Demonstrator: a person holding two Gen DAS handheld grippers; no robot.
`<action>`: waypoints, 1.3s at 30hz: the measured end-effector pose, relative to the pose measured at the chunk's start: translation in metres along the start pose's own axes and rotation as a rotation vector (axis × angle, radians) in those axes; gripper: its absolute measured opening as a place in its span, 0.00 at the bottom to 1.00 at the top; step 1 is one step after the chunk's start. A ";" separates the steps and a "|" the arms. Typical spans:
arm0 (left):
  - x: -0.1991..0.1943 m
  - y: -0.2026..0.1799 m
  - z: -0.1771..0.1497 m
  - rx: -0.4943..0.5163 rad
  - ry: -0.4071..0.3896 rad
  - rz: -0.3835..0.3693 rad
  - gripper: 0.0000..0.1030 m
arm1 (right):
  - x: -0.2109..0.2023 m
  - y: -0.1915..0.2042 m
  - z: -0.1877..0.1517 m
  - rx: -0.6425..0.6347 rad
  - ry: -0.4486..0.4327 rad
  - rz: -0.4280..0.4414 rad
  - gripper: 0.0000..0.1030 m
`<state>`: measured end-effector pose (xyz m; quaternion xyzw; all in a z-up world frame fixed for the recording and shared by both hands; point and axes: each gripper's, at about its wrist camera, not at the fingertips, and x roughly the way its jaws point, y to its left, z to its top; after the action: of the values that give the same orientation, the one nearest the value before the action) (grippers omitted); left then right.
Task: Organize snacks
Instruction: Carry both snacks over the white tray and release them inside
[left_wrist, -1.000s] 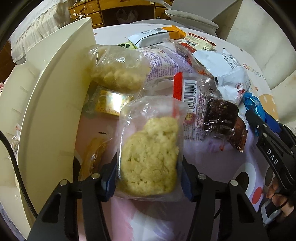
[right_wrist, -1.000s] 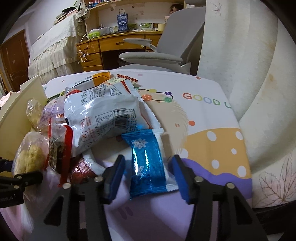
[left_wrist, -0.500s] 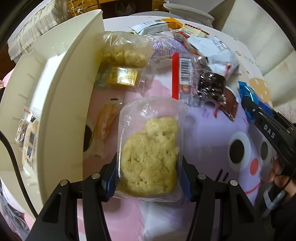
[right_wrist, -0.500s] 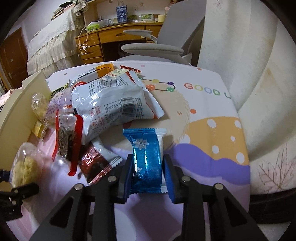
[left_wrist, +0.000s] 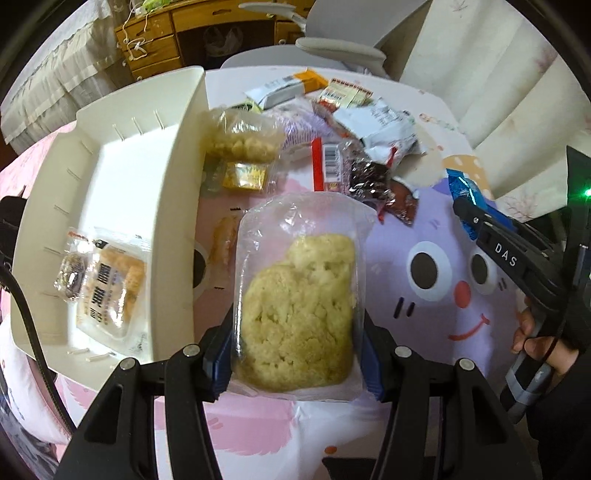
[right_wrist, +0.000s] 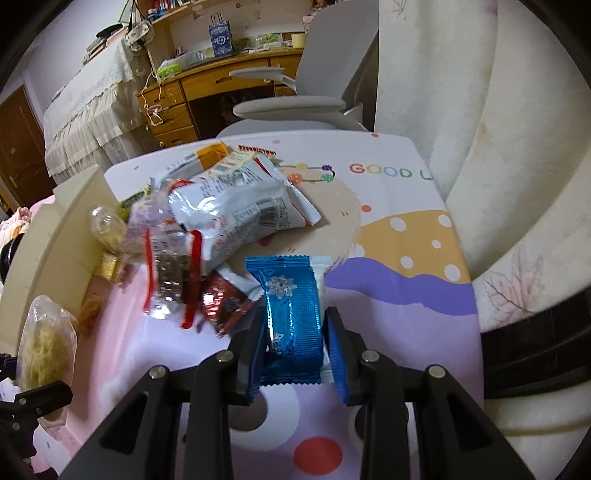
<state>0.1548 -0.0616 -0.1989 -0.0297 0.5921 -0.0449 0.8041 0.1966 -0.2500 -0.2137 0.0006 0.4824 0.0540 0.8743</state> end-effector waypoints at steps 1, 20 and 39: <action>-0.001 0.000 0.003 0.015 -0.006 -0.012 0.53 | -0.004 0.001 0.000 0.001 -0.006 -0.001 0.29; -0.090 0.074 0.000 0.155 -0.149 -0.101 0.53 | -0.099 0.079 -0.010 0.081 -0.137 -0.045 0.29; -0.140 0.226 -0.001 0.143 -0.296 -0.086 0.53 | -0.136 0.231 -0.017 0.068 -0.277 0.075 0.29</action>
<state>0.1209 0.1781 -0.0896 -0.0039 0.4607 -0.1167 0.8799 0.0889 -0.0338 -0.0954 0.0557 0.3584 0.0694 0.9293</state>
